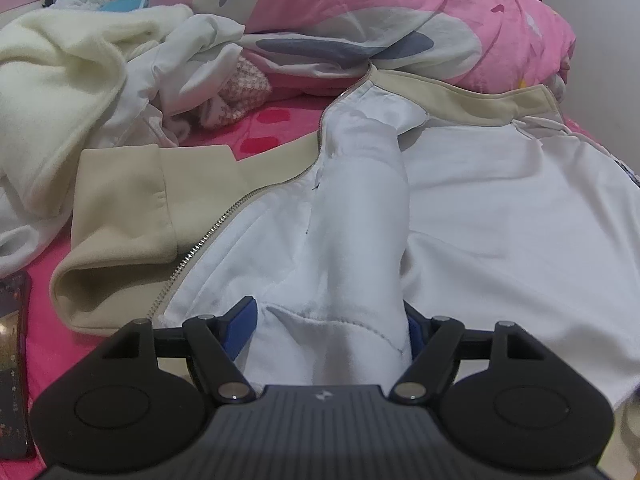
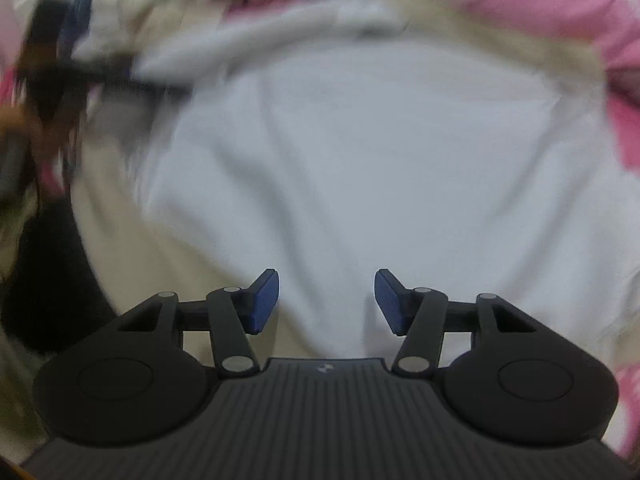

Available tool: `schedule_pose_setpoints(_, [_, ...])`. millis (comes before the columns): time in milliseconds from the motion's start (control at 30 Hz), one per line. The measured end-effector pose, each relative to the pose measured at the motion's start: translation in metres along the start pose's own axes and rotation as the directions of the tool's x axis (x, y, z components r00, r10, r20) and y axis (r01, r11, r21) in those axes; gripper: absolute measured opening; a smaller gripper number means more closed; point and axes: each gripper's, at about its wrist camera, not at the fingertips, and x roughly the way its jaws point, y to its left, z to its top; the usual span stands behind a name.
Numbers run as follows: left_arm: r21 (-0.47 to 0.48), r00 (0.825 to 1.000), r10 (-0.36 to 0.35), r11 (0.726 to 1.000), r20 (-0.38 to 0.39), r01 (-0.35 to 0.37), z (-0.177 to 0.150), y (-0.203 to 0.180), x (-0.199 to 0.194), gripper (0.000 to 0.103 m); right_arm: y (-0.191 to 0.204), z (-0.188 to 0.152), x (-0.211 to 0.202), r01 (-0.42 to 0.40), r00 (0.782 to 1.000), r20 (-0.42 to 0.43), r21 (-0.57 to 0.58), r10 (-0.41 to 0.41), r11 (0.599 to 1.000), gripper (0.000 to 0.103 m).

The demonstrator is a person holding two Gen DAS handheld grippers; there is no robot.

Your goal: Fold clothes

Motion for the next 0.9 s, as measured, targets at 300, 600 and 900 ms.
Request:
schedule_pose_setpoints(300, [0.018,0.999,-0.038,0.999,0.008,0.038,-0.003,0.001,-0.006,0.044,0.031,0.013,-0.037,-0.009,0.997,0.073,-0.082,0.015,0.997,0.054])
schedule_pose_setpoints(600, [-0.052,0.991,-0.132,0.990,-0.012,0.131,0.001,0.010,-0.015,0.017,0.059,0.093,0.053,-0.200,0.960,0.159,-0.183,0.230,0.963,0.029])
schedule_pose_setpoints(900, [-0.047,0.989,-0.145,0.988,-0.018,0.144,-0.002,0.017,-0.015,0.037,0.058,0.094,0.031,-0.297,0.935,0.144,-0.184,0.324,0.937,0.020])
